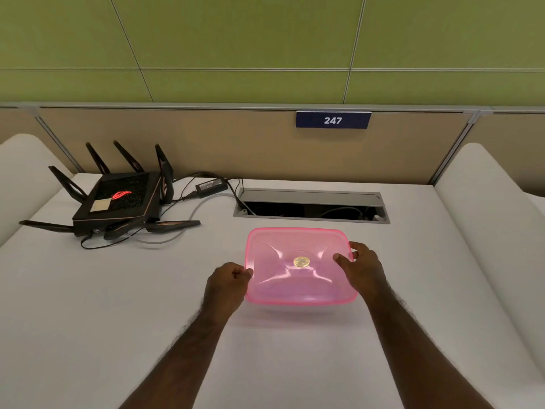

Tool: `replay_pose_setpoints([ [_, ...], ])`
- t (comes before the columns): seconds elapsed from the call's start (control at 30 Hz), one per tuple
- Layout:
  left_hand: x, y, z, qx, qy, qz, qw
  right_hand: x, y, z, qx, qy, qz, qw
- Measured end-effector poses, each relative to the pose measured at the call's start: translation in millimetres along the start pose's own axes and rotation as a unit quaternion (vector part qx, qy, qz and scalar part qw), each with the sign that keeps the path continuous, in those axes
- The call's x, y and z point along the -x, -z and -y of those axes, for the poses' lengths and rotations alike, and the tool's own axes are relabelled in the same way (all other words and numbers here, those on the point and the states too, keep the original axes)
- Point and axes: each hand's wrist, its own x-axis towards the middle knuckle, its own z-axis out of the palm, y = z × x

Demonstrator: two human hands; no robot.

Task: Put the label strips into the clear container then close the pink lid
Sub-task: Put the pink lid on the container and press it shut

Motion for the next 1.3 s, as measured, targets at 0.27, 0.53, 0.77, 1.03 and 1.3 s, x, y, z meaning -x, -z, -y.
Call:
replay_pose_setpoints([
  [0.27, -20.1, -10.6, 11.6, -0.02, 0.025, 0.004, 0.999, -1.7, -6.4, 1.9, 0.041, -0.026, -0.01, 0.999],
  [0.53, -43.8, -18.2, 11.7, -0.039, -0.033, 0.048, 0.998, -9.7, -8.8, 2.0, -0.03, -0.063, -0.001, 0.998],
  [0.77, -57.4, -25.2, 3.6, -0.141, -0.126, 0.051, 0.981, -18.6, -4.7, 0.4, -0.073, -0.091, 0.011, 0.993],
  [1.03, -40.8, -34.8, 4.3, -0.303, -0.215, -0.044, 0.927, -36.5, 7.7, 14.3, -0.115, -0.154, 0.151, 0.97],
  [1.3, -33.3, -28.7, -4.0, -0.39, -0.236, -0.048, 0.889, -49.5, -6.0, 10.4, -0.168, -0.184, 0.081, 0.965],
])
